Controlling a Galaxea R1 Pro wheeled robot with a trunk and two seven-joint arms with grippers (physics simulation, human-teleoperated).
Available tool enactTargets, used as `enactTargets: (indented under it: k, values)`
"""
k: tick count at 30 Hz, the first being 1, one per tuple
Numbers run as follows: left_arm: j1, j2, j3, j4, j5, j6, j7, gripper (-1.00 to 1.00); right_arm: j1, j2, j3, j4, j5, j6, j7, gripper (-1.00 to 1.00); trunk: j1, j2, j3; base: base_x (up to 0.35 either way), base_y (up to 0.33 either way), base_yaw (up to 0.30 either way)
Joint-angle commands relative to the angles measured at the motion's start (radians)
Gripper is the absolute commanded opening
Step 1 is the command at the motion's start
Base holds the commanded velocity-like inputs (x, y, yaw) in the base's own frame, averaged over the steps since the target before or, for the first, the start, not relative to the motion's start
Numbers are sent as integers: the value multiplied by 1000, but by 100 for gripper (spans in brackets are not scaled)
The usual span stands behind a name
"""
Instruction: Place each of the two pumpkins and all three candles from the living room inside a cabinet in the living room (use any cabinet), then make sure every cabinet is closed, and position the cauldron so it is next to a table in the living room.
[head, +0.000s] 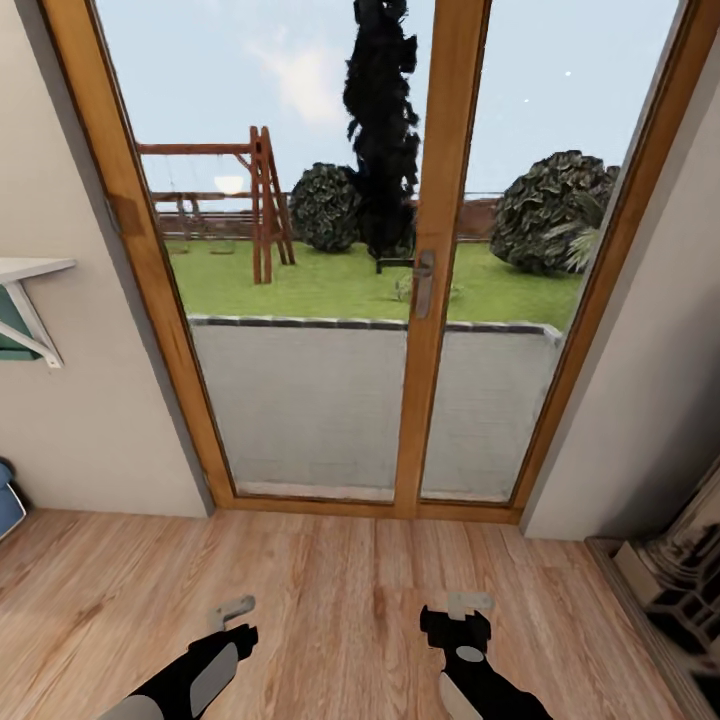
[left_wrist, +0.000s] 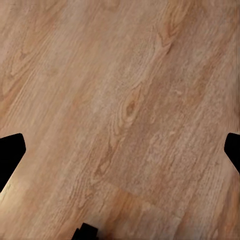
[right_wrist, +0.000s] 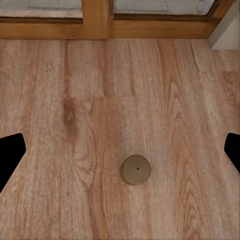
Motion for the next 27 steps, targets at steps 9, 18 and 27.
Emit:
enactTargets:
  k: [9, 18, 27]
  values:
    - [-1, 1, -9, -3, 7, 5, 7, 100, -1, -1, 9, 0, -11, -6, -8, 100, 1, -1, -1, 245, -192, 0]
    - [-1, 0, -9, -3, 7, 5, 7, 100, -1, 1, 10, 0, -9, -5, -8, 100, 1, -1, -1, 225, -35, 0]
    - [-1, 0, -9, -3, 7, 5, 8, 100, -1, 1, 10, 0, -5, -5, -8, 100, 1, -1, -1, 116, -1, 0]
